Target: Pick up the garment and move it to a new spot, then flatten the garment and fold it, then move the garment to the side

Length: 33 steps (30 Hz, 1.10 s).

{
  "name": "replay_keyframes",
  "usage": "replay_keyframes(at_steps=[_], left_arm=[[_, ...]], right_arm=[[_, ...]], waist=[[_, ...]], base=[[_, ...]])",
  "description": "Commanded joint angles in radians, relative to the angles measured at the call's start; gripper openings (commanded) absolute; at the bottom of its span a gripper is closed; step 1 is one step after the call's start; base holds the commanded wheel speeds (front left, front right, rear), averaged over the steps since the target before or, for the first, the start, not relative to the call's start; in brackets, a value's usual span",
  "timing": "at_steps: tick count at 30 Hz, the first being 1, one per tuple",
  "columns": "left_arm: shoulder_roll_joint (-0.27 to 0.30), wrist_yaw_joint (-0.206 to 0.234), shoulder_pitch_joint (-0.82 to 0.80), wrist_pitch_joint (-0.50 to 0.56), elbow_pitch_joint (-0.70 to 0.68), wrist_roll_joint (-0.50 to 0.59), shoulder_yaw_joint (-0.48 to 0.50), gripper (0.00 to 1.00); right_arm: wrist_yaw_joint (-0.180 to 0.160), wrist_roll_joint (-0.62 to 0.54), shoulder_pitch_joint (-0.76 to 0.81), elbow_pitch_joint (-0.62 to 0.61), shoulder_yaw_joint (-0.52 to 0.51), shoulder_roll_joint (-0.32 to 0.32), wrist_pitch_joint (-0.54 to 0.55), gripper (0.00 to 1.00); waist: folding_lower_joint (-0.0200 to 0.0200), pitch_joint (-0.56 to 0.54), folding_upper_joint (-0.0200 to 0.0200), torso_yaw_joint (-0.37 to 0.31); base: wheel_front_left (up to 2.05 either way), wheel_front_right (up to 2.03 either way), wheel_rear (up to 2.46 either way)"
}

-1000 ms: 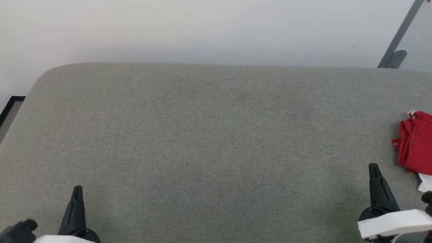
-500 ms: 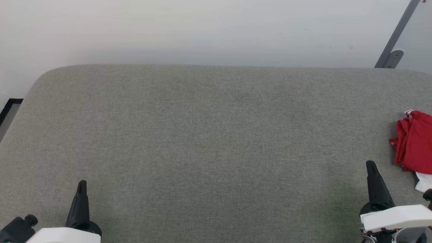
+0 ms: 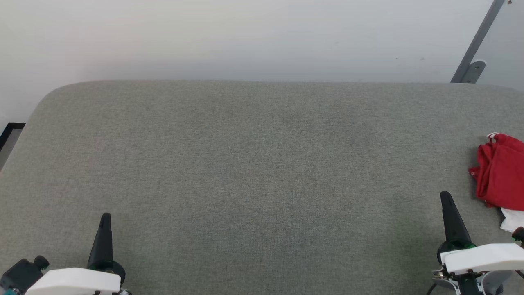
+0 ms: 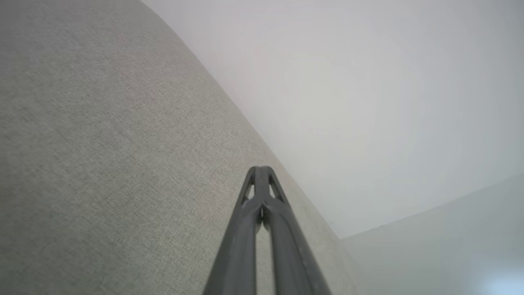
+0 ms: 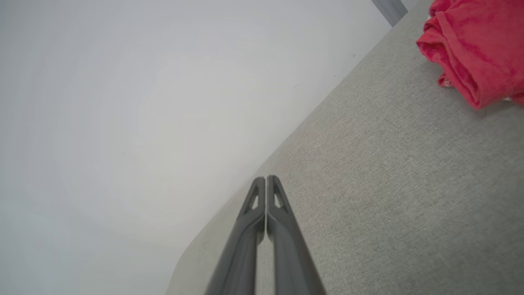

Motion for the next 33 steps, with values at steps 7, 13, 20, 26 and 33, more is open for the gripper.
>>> replay_keyframes(at_steps=[7,13,20,26,33], left_arm=[[-0.005,0.001,-0.036,0.026,0.002,-0.085,0.007,0.0],[-0.013,0.001,-0.05,0.044,0.01,-0.138,0.008,0.0],[-0.02,0.001,-0.059,0.06,0.017,-0.188,0.009,0.0],[-0.027,0.001,-0.072,0.076,0.024,-0.236,0.011,0.0],[-0.036,0.002,-0.083,0.094,0.031,-0.292,0.012,0.0]], right_arm=[[0.0,0.094,-0.033,0.009,0.003,0.0,0.018,0.0],[0.0,0.154,-0.041,0.019,0.004,0.001,0.031,0.0],[0.0,0.211,-0.051,0.031,0.006,0.001,0.043,0.0],[0.0,0.264,-0.058,0.041,0.007,0.002,0.053,0.0],[0.0,0.324,-0.068,0.051,0.008,0.002,0.065,0.0]], waist=[[0.0,-0.002,0.0,-0.004],[0.0,-0.004,0.0,-0.008],[0.0,-0.006,0.0,-0.011],[0.0,-0.008,0.0,-0.015],[0.0,-0.011,0.0,-0.019]], base=[[0.0,0.0,0.0],[0.0,0.0,0.0],[0.0,0.0,0.0],[0.0,0.0,0.0],[0.0,0.0,0.0]])
